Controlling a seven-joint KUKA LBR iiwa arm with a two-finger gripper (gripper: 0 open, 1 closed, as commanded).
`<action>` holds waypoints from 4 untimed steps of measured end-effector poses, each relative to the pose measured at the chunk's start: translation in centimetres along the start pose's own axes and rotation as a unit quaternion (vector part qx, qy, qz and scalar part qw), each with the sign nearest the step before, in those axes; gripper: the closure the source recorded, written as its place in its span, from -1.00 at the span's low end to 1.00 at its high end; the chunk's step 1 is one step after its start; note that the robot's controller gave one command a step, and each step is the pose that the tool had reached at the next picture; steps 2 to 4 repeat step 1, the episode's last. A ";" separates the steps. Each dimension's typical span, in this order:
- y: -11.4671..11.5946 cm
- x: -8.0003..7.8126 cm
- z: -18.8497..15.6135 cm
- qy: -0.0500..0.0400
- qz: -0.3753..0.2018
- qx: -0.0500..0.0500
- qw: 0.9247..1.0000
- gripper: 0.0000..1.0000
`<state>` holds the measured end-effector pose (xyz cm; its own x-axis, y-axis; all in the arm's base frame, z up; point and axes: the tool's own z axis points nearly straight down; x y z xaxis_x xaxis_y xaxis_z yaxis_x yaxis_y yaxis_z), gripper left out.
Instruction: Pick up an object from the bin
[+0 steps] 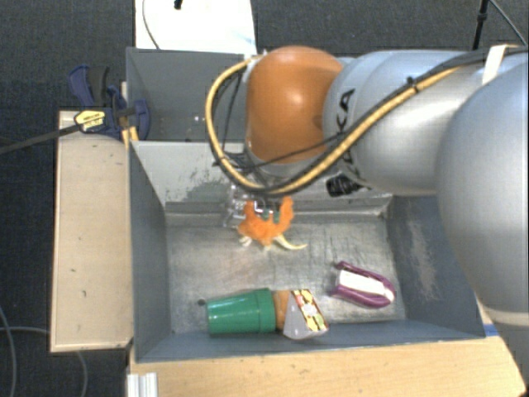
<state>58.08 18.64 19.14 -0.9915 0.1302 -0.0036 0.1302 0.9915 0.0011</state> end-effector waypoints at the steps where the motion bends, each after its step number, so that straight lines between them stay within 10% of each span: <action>1: 0.8 0.8 -4.0 0.003 0.003 0.001 1.000 1.00; 4: 0.8 0.8 -4.0 0.003 0.003 0.001 1.000 1.00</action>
Offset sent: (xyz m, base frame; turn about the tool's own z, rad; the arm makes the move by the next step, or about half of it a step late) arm -0.0264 0.0213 0.0681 -0.0088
